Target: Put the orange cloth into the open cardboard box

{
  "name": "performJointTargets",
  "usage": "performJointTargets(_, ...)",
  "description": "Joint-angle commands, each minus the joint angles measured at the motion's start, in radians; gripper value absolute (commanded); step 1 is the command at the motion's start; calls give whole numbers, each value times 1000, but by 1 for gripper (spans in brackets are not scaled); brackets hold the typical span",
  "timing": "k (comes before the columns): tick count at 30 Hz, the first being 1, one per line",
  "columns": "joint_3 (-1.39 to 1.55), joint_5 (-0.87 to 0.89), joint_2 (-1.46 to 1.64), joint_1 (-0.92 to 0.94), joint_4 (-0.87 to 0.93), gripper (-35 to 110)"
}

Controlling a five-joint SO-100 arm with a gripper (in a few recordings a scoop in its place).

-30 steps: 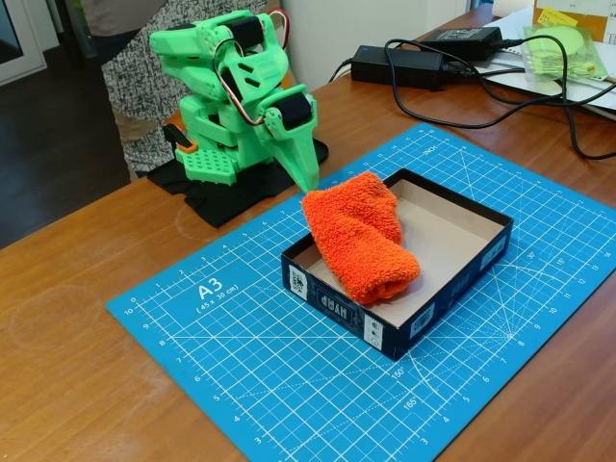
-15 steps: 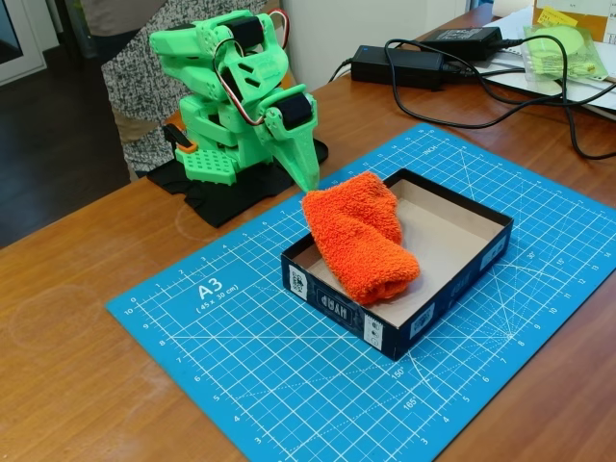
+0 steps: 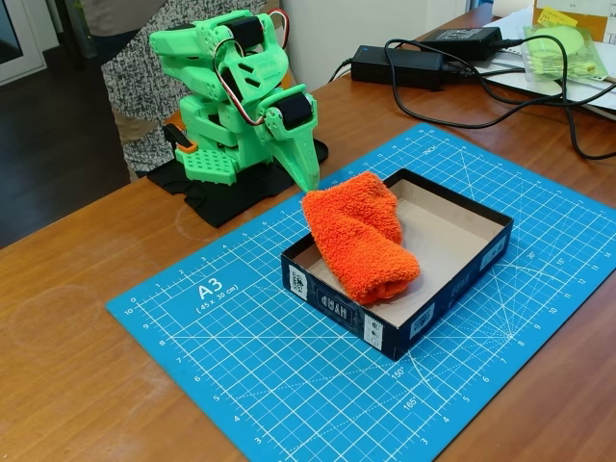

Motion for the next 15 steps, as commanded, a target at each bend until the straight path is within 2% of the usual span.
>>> performJointTargets(1, 12, 12, 14, 12, 6, 0)
performJointTargets(15, 12, 5, 14, 0, 6, 0)
